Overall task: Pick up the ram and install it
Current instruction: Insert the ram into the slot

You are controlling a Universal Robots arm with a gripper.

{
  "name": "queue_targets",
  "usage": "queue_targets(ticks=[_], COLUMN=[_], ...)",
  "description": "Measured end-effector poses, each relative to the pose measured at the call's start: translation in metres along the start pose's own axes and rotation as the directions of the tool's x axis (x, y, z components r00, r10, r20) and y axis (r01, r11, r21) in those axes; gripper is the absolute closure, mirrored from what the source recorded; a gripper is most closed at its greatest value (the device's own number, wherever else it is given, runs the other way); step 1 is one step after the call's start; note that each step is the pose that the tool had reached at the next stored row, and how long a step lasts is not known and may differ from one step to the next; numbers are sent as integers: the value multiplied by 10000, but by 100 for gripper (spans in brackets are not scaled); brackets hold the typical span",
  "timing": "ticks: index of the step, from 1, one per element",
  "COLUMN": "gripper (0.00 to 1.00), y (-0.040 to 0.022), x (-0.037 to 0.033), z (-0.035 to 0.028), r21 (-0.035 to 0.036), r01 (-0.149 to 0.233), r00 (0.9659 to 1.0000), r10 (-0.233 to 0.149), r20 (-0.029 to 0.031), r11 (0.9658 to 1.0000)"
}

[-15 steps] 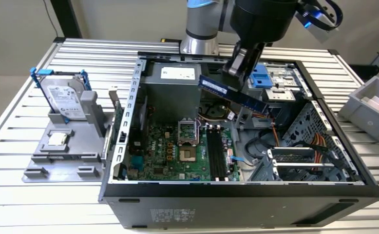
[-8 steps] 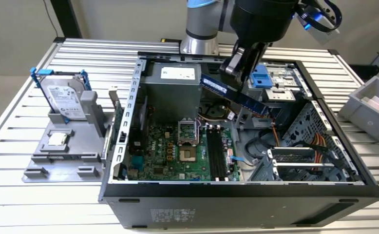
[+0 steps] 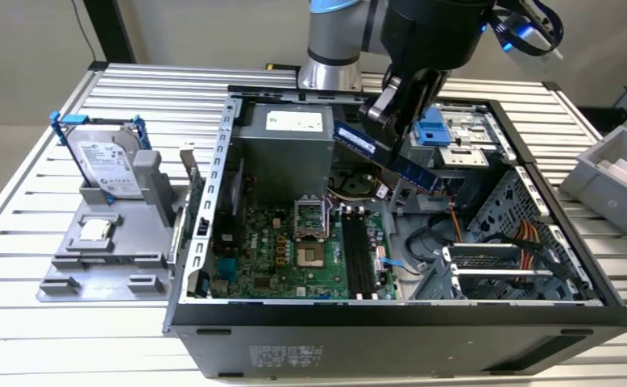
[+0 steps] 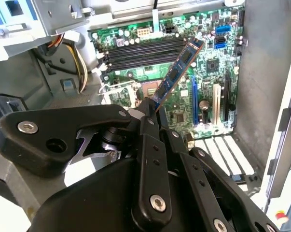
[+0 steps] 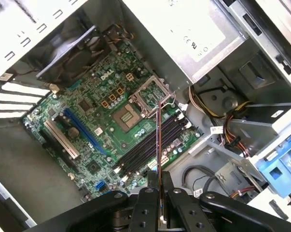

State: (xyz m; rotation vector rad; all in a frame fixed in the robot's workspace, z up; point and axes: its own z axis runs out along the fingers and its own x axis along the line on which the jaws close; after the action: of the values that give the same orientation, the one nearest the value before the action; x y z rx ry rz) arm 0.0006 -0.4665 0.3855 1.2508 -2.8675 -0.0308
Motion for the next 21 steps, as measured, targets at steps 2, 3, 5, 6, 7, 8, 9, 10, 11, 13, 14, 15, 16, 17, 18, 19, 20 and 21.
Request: queue_targets(ticks=[2, 3, 5, 6, 7, 8, 9, 10, 11, 13, 14, 15, 16, 17, 18, 19, 20, 21], gripper=[100, 100, 100, 100, 100, 100, 100, 100, 100, 100, 100, 100, 100, 100, 100, 100, 100, 100], y=[-1, -1, -1, -1, -1, -1, -1, -1, -1, 0, 0, 0, 0, 0, -1, -1, -1, -1], x=[0, 0, -1, -1, -1, -1, -1, -1, -1, 0, 0, 0, 0, 0, 0, 0, 0, -1], z=[0, 0, 0, 0, 0, 0, 0, 1, 1, 1, 1, 1, 1, 1, 1, 1, 1, 2], r21=[-1, -1, -2, -2, -3, -3, -3, -4, -4, -5, -6, -6, -7, -7, -8, -8, -9, -9], r01=[-147, -216, -359, -433, -507, -580, -646, -722, -792, -942, -1014, -1089, -1153, -1225, -1301, -1366, -1437, -1503], r00=[9999, 9998, 9994, 9991, 9987, 9983, 9979, 9974, 9969, 9955, 9948, 9940, 9933, 9925, 9915, 9906, 9896, 9886], r10=[147, 216, 359, 433, 507, 580, 646, 722, 792, 942, 1014, 1089, 1153, 1225, 1301, 1366, 1437, 1503], r20=[4, 5, 9, 10, 12, 13, 15, 17, 19, 22, 24, 25, 27, 29, 30, 32, 33, 35], r11=[9999, 9998, 9994, 9991, 9987, 9983, 9979, 9974, 9969, 9955, 9948, 9941, 9933, 9925, 9915, 9906, 9896, 9886])
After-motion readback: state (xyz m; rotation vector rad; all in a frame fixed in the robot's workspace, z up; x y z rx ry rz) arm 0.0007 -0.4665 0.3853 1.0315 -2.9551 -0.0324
